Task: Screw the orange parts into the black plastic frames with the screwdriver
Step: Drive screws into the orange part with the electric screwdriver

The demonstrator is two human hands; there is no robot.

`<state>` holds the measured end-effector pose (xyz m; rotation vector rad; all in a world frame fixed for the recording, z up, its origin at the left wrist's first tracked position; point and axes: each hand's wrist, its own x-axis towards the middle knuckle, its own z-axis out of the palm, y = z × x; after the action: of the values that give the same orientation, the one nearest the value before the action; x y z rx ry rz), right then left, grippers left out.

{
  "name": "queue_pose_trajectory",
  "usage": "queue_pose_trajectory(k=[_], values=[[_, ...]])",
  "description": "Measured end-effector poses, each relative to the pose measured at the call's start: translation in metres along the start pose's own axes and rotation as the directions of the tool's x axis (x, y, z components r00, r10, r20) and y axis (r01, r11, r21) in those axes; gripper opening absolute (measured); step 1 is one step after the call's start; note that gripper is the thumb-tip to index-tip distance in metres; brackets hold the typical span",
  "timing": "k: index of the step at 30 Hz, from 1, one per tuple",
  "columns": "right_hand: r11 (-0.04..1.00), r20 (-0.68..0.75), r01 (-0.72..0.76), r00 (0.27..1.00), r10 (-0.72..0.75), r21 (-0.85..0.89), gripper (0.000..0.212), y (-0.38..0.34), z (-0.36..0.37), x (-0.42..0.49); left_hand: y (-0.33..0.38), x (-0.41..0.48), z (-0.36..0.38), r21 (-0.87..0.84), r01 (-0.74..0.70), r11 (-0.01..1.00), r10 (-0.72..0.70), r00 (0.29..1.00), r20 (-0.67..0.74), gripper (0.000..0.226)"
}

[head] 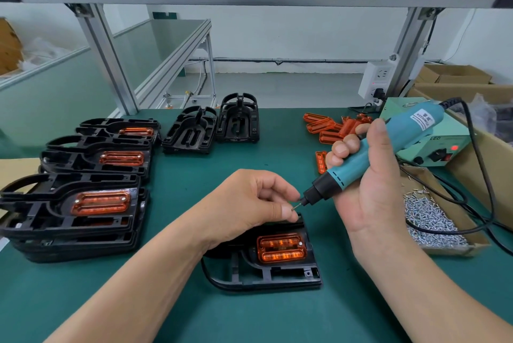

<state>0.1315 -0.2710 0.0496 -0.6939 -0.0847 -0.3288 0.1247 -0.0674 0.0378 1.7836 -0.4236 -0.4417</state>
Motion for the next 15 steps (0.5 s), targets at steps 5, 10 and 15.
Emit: queue_pose_trajectory(k=[5,10,15], values=[[1.000,0.008,-0.007,1.000,0.007,0.007,0.025,0.002,-0.001,0.000,0.002,-0.001,-0.003,-0.017,-0.009,1.000,0.010,0.999,0.038,0.022],[0.999,0.007,-0.038,0.999,0.037,0.002,0.026,0.005,-0.001,-0.002,0.005,-0.002,-0.006,-0.024,0.062,0.998,-0.059,0.993,0.101,0.025],[0.997,0.065,-0.065,0.996,0.068,-0.038,0.025,0.009,0.002,-0.008,0.004,-0.003,-0.025,0.245,0.025,0.969,0.000,0.995,-0.102,0.014]])
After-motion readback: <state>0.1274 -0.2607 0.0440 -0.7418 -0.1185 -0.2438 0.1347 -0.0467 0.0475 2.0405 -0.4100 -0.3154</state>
